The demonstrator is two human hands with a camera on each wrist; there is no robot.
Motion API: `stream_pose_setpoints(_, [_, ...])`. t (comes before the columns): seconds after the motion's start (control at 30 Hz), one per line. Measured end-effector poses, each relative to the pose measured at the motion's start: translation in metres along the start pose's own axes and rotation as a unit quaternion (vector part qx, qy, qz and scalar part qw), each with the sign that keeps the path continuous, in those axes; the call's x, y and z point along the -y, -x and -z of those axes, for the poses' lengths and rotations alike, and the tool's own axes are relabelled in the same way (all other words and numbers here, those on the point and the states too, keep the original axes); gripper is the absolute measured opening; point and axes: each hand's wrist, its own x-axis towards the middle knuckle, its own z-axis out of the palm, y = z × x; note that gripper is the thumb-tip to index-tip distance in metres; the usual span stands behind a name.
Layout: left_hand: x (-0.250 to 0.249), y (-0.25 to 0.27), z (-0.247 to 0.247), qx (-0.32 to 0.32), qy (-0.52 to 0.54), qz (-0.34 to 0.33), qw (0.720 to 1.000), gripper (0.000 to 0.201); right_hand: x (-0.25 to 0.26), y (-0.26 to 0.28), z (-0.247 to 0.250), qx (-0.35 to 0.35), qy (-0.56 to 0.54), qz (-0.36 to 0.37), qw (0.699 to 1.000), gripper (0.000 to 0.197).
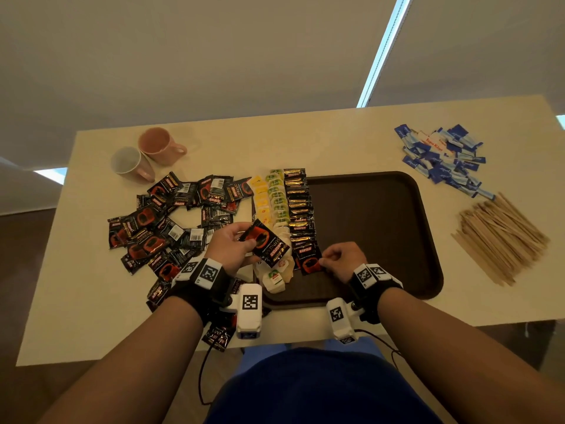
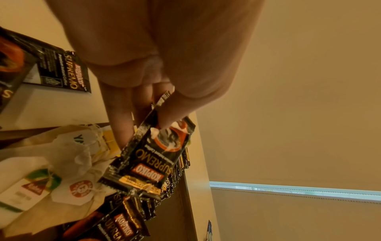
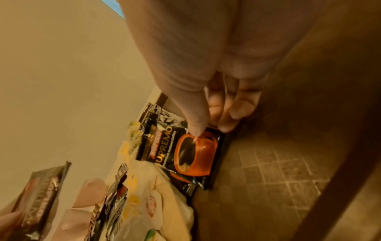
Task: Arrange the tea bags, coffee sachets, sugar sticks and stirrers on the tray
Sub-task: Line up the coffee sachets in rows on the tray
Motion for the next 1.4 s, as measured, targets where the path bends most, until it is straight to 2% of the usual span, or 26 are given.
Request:
stream_pose_setpoints(0.43, [0.003,0.006,0.0,0.014,0.007,-0.001,1.0,0.034,0.011,0.003,-0.001,0.038,0.036,0.018,0.998,0.002])
stream_pose_setpoints(0.67, [0.0,0.007,0.0,0.02,0.012,-0.006,1.0,0.036,0.018,-0.002,-0.005,0.034,0.06,0.024,0.997,0.01])
stream_pose_setpoints(0.9, [-0.002,0.007,0.0,0.021,0.0,-0.006,1.0,0.036,0.013,-0.002,0.002,0.023,0.079,0.019,0.996,0.008])
stream_pose_setpoints(1.0, [-0.004,0.007,-0.002,0.022,-0.015,-0.017,1.0,0.035,0.019,0.0,0.006,-0.023,0.095,0.053,0.994,0.012])
stream_pose_setpoints(1.1, [-0.007,0.008,-0.005,0.031,-0.025,-0.026,0.999,0.031,0.038,0.007,0.012,-0.057,0.065,0.131,0.988,0.019])
stream_pose_setpoints(1.2, [-0.008,0.01,-0.009,0.045,-0.034,-0.03,0.998,0.029,0.062,0.016,0.012,0.016,0.007,0.208,0.978,0.019])
stream_pose_setpoints(1.3, [-0.008,0.009,-0.013,0.051,-0.016,-0.02,0.998,0.026,0.076,0.021,0.009,0.106,-0.033,0.206,0.972,0.01])
stream_pose_setpoints(1.4, [-0.007,0.005,-0.014,0.037,0.068,0.013,0.997,0.022,0.073,0.021,0.008,0.135,-0.056,0.173,0.974,0.011])
